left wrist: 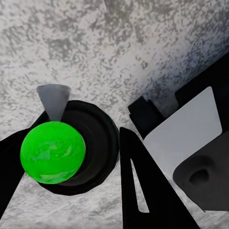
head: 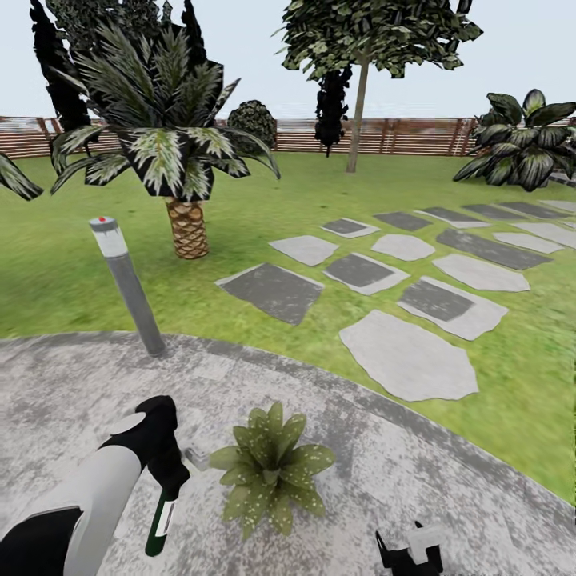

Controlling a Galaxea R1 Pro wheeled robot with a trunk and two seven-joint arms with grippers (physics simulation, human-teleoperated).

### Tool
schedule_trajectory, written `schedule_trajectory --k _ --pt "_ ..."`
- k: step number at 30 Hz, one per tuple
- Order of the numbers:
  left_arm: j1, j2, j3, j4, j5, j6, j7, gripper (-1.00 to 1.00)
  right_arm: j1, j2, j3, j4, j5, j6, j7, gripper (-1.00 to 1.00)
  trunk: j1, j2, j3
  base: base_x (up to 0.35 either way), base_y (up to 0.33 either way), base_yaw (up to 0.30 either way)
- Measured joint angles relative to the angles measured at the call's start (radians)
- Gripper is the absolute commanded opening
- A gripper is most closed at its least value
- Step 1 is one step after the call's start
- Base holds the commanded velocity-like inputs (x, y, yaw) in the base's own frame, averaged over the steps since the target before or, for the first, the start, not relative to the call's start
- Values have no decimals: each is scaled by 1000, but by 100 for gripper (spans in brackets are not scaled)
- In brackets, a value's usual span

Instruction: Pick up the pesticide atomizer in the garden and spray insectifuge to fully cover both potted plants in the garden.

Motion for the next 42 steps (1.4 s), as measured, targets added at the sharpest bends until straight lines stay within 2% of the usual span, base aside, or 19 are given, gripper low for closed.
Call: schedule_trajectory --k 2,6,9,13,21,27,38,42 --pt "1 -2 -1 0 -3 1 1 -100 0 0 0 0 -1 0 0 100 0 0 0 56 203 -267" --pt "5 -5 2 1 -45 2 1 -100 0 0 0 1 -1 0 0 100 0 0 0 10 34 -295" --pt "8 -6 5 1 -56 1 3 -100 0 0 0 1 -1 0 0 100 0 0 0 1 5 -299" --pt "10 -1 5 2 -58 0 5 -100 0 0 0 1 -1 0 0 100 0 0 0 0 1 -276" --pt "13 10 8 13 -53 -3 5 -100 0 0 0 2 0 0 0 100 0 0 0 0 6 -34" --pt "12 7 5 19 -57 0 5 -100 0 0 1 3 2 0 1 100 0 0 0 0 178 0" --pt "12 4 3 17 -57 1 5 -100 0 -2 0 0 0 0 0 100 0 0 0 0 10 -34" --pt "25 19 5 21 -56 0 5 -100 0 -2 0 0 0 0 0 100 0 0 0 0 0 -259"
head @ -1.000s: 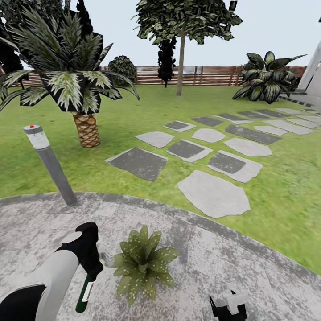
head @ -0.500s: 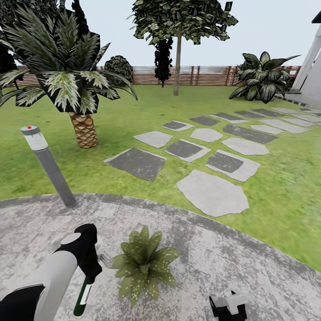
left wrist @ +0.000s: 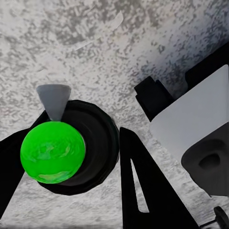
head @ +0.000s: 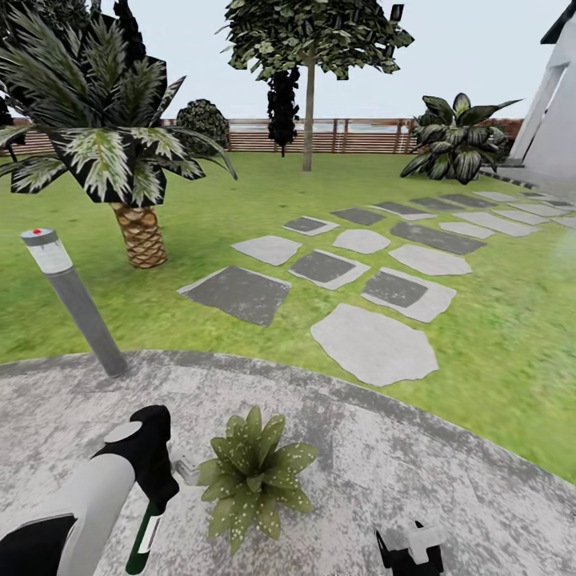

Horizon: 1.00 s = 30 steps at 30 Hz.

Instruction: Pick up the pesticide atomizer in the garden and spray insectifuge to fully cover both potted plants in the garden.

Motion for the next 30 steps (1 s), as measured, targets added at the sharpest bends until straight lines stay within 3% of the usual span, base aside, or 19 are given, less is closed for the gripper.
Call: schedule_trajectory --k 4,9,21,26,30 --pt "54 7 -2 -2 -1 -3 1 -100 0 0 0 0 0 0 0 100 0 0 0 0 0 -278" --pt "63 16 2 -3 -1 0 2 -100 0 0 0 0 0 0 0 100 0 0 0 -52 93 -244" --pt "64 11 1 -6 2 0 3 -100 0 1 0 2 1 0 0 100 0 0 0 -44 55 -13" --pt "84 33 12 -7 10 -2 5 -100 0 4 0 -1 -1 0 0 100 0 0 0 -40 41 0" --pt "85 29 13 -19 11 1 12 -100 0 4 0 1 -1 0 1 100 0 0 1 -224 225 -110"
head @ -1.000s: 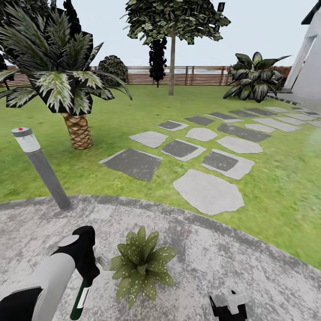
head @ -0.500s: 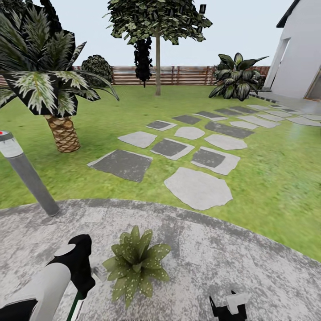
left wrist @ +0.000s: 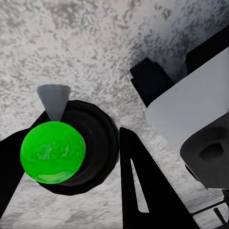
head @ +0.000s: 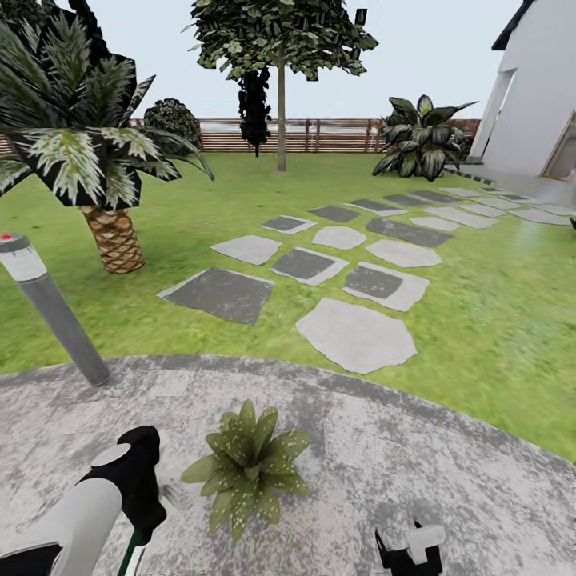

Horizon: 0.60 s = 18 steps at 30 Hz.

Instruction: Pick up the pesticide atomizer in the garden and spray insectifuge to fully cover both potted plants in the garden.

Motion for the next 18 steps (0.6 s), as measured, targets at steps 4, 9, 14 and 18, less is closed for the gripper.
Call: schedule_trajectory --k 4,9,14,18 --pt "0 -1 1 0 0 0 12 -100 0 0 0 0 0 0 0 100 0 0 2 -233 229 -230" --pt "0 -5 3 0 1 2 27 -100 0 0 -1 0 0 0 0 100 0 0 4 -146 233 -67" --pt "0 -9 2 -2 1 3 28 -100 0 -2 0 0 2 0 0 100 0 0 4 -11 237 -3" --pt "-1 -8 0 -4 1 2 27 -100 0 -4 0 -1 0 0 0 100 0 0 4 0 61 -47"
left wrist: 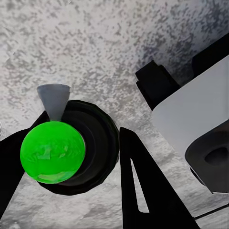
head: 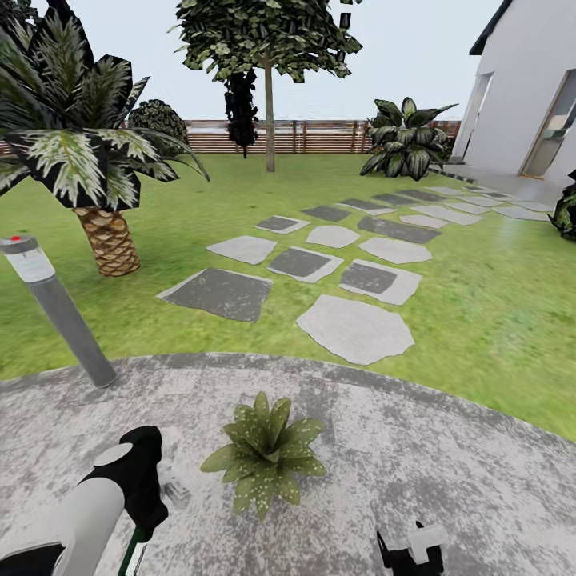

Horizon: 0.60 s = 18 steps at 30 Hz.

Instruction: Pick up the pesticide atomizer in the garden and spray insectifuge to fully cover both potted plants in the garden.

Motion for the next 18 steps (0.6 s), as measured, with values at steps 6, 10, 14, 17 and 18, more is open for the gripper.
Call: schedule_trajectory --k 6,10,14,17,18 --pt "-4 3 0 -1 0 1 0 -100 0 3 0 0 0 0 0 100 0 0 0 0 1 -136" --pt "-5 7 2 -1 1 1 0 -100 0 5 0 0 0 0 0 100 0 0 0 0 56 -3" --pt "-7 -3 2 -1 1 1 0 -100 0 5 0 0 0 0 0 100 0 0 0 0 258 -14" --pt "-11 -4 3 -1 1 1 -1 -100 0 5 0 0 0 0 0 100 0 0 0 0 296 -189" --pt "-11 -4 3 -1 1 1 -1 -100 0 5 0 0 0 0 0 100 0 0 0 32 302 -274"
